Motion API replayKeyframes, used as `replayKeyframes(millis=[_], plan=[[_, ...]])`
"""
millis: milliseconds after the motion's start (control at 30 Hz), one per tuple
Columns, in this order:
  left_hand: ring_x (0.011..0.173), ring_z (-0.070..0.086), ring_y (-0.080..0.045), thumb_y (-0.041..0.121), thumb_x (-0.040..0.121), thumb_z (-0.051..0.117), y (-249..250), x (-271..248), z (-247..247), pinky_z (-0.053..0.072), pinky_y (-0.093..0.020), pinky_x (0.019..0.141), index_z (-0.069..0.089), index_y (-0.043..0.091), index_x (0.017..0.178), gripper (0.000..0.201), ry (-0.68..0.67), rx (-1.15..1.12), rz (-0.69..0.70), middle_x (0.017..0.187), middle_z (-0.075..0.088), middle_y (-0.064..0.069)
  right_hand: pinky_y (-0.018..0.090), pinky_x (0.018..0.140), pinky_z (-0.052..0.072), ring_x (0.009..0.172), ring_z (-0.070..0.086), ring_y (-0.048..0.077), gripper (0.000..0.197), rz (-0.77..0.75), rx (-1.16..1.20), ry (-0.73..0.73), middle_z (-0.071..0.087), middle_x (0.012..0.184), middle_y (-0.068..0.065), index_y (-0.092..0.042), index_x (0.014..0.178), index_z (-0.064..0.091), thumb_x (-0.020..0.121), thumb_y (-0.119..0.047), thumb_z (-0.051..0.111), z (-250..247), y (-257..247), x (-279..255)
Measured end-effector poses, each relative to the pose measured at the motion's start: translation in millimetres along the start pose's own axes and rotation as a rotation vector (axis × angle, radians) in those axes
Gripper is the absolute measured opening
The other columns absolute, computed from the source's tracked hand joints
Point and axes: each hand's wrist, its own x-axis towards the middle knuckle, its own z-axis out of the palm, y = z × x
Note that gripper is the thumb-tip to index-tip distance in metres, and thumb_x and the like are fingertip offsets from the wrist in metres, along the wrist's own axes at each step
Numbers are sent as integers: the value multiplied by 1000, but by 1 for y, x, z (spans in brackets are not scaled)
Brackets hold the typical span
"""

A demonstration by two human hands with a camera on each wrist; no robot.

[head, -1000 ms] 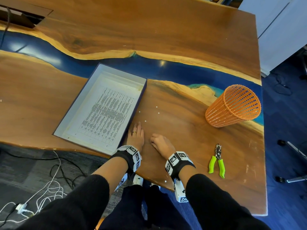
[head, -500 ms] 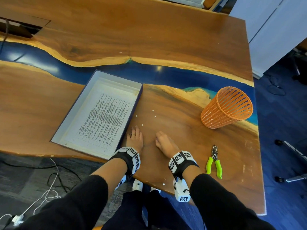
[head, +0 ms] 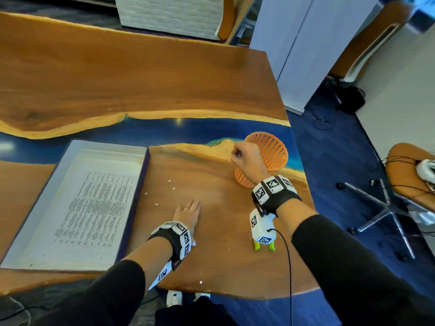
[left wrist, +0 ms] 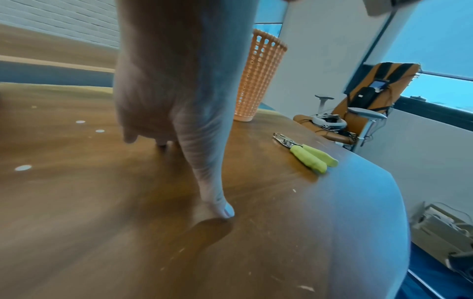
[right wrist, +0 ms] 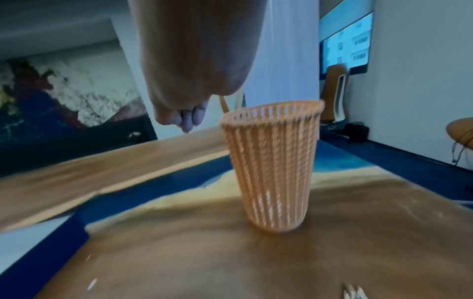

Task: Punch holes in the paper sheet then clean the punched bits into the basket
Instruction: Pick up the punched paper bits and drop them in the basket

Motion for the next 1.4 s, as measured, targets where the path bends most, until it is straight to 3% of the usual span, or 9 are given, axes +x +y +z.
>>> replayKeyframes(millis=[167, 333, 500, 700, 800, 900, 1133, 1267, 1400], plan=[[148, -12, -26, 48, 67, 81, 7, 3, 5, 20, -48, 117, -14, 3, 150, 134, -13, -20, -26, 155, -31, -8, 37, 66, 50, 68, 61, 26, 6, 141, -10, 159, 64, 69, 13, -3, 71, 60, 74, 2, 61, -52, 44, 12], [148, -15, -27, 42, 70, 81, 7, 0, 9, 22, -47, 117, -18, 1, 149, 132, 13, -45, -16, 155, -33, -7, 35, 70, 52, 68, 61, 23, 12, 232, -51, 135, 65, 68, 9, -5, 66, 62, 70, 6, 66, -65, 64, 9], [148, -13, -26, 41, 70, 81, 8, 0, 10, 26, -45, 115, -18, 2, 149, 133, 13, -34, -28, 155, -32, -5, 38, 79, 52, 74, 65, 27, 31, 292, -69, 115, 64, 66, 5, -20, 58, 54, 72, 2, 73, -62, 74, 12], [149, -13, -23, 39, 71, 81, 7, 2, 10, 31, -43, 111, -17, 3, 150, 130, 19, -34, -32, 155, -32, -3, 47, 80, 57, 75, 67, 28, 6, 322, -4, 124, 69, 79, 15, -10, 82, 65, 86, -8, 62, -54, 80, 14], [149, -13, -23, 42, 70, 81, 7, 1, 10, 30, -43, 111, -18, 3, 149, 133, 8, -30, -29, 155, -32, -3, 43, 80, 57, 73, 67, 26, 9, 348, 4, 130, 68, 82, 15, -9, 85, 64, 90, -12, 58, -54, 78, 12], [148, -13, -24, 45, 70, 80, 6, 0, 9, 25, -45, 115, -17, 3, 149, 133, 5, -33, -18, 155, -32, -4, 31, 76, 48, 74, 65, 22, 5, 329, -39, 141, 68, 77, 12, -9, 82, 63, 86, -12, 64, -55, 75, 8], [149, -10, -22, 54, 73, 72, -15, -6, 14, 13, -47, 119, -12, 3, 151, 126, 95, -20, 27, 159, -21, -5, 33, 72, 47, 78, 53, 15, 10, 102, -64, 231, 62, 86, 9, -5, 85, 62, 87, -15, 61, -36, 41, 23], [149, -10, -24, 57, 72, 72, -38, -17, 19, 8, -43, 121, -10, 0, 150, 127, 179, -100, -71, 160, -16, -10, 33, 70, 45, 81, 55, 21, 9, -41, -41, 106, 60, 87, 10, -4, 86, 63, 88, -13, 60, 9, 5, 40], [149, -9, -28, 58, 69, 74, -61, -27, 27, 7, -40, 122, -11, -4, 149, 132, 186, -200, -190, 159, -15, -15, 34, 73, 45, 83, 58, 25, 9, -50, 4, -84, 62, 88, 13, -3, 86, 66, 88, -8, 59, 71, -24, 36]])
